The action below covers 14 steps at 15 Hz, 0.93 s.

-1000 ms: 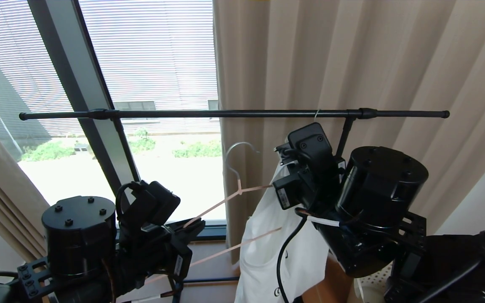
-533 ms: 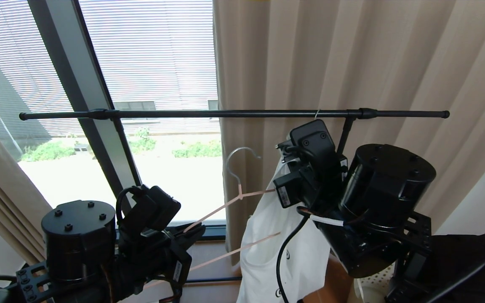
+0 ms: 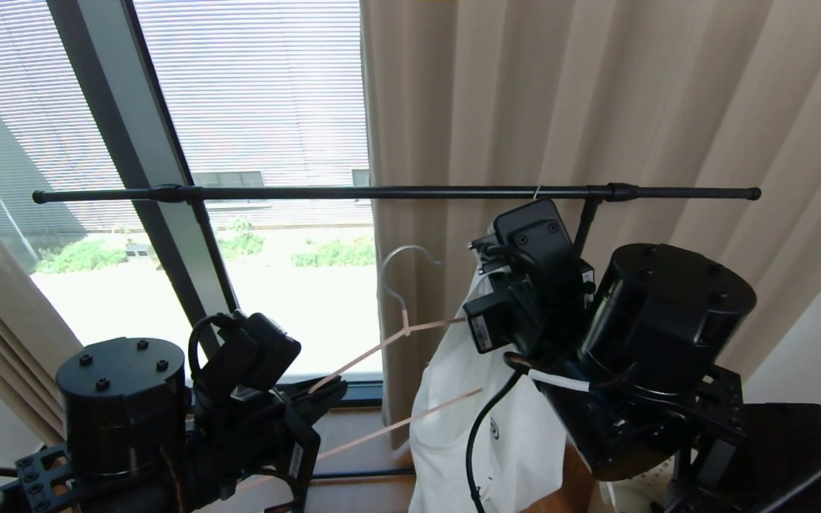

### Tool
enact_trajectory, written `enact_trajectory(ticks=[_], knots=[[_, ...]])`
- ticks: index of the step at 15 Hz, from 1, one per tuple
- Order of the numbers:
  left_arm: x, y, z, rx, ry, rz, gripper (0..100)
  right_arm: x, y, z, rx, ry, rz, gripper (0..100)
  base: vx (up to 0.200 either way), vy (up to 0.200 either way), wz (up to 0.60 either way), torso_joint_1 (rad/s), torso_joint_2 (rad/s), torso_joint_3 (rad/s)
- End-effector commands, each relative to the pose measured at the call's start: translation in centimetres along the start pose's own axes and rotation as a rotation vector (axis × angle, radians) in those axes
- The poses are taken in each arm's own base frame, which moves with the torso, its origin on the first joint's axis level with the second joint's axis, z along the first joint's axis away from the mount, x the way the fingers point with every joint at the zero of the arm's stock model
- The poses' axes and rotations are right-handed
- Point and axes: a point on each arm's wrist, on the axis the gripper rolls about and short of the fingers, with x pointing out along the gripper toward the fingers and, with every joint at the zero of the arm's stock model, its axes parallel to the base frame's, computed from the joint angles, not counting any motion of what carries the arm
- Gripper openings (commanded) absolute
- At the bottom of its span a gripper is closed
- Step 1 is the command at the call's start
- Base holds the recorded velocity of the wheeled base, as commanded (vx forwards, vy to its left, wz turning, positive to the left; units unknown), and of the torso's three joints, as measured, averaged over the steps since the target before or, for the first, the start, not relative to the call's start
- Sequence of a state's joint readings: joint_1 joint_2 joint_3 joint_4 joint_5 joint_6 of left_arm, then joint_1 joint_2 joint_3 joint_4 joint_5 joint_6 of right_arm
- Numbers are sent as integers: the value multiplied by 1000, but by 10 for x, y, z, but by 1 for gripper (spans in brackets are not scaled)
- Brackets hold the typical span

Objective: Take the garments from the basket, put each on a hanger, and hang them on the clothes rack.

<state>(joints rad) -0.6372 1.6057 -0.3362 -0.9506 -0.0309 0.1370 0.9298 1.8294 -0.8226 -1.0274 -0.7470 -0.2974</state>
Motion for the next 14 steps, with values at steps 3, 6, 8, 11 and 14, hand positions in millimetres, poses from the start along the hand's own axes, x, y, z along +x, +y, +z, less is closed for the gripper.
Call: enact_trajectory(ticks=[3,6,8,11,14], knots=[[7,0,-4,1,27,25,0,-15,17,4,4,-14,42,0,0,0,0,0,0,0],[8,0,-5,0,31,23,0,-22,24,9,31,-41,45,0,0,0,0,0,0,0],[8,0,-4,0,30,23,0,-26,27,10,33,-46,59,0,0,0,0,0,0,0],[8,0,-4,0,30,23,0,-35,44,10,39,-55,113,0,0,0,0,0,0,0],[8,-1,-4,0,29,22,0,-38,54,12,80,-83,125,0,0,0,0,0,0,0]])
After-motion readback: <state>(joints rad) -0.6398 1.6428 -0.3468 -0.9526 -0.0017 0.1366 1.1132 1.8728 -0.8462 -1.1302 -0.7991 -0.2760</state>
